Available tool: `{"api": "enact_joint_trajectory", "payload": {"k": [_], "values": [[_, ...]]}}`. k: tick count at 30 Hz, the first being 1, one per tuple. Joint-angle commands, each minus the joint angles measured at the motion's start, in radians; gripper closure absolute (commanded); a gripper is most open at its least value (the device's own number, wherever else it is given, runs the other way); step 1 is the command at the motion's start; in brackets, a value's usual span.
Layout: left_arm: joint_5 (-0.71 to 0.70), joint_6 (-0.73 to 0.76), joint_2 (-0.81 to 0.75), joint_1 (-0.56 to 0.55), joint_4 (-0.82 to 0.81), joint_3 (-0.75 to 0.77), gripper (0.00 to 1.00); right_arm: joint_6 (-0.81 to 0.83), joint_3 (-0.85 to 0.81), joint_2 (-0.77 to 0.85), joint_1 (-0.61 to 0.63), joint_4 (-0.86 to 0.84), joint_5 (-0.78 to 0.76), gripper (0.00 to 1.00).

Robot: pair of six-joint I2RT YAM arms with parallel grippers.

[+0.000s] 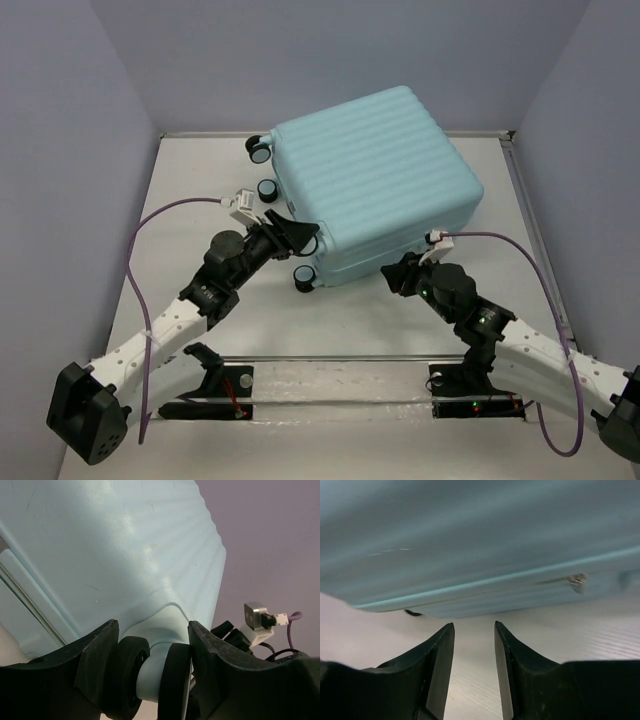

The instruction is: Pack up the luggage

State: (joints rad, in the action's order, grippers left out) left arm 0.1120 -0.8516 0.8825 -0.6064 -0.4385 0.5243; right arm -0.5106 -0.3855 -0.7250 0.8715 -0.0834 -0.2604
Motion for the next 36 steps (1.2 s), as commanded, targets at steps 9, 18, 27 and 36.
{"api": "enact_joint_trajectory", "payload": {"k": [9,18,27,36], "values": [[-0.012,0.063,-0.091,0.083,0.040,0.068,0.94,0.055,0.073,-0.002,-0.302,0.045,0.038,0.48],[0.064,0.046,-0.085,0.152,0.024,0.063,0.94,0.155,0.088,-0.077,-0.374,-0.219,0.229,0.49],[0.072,0.045,-0.082,0.154,0.023,0.043,0.94,0.193,0.077,-0.142,-0.374,-0.335,0.303,0.50],[0.071,0.049,-0.085,0.154,0.035,0.049,0.94,0.207,0.059,-0.194,-0.374,-0.311,0.194,0.57]]}}
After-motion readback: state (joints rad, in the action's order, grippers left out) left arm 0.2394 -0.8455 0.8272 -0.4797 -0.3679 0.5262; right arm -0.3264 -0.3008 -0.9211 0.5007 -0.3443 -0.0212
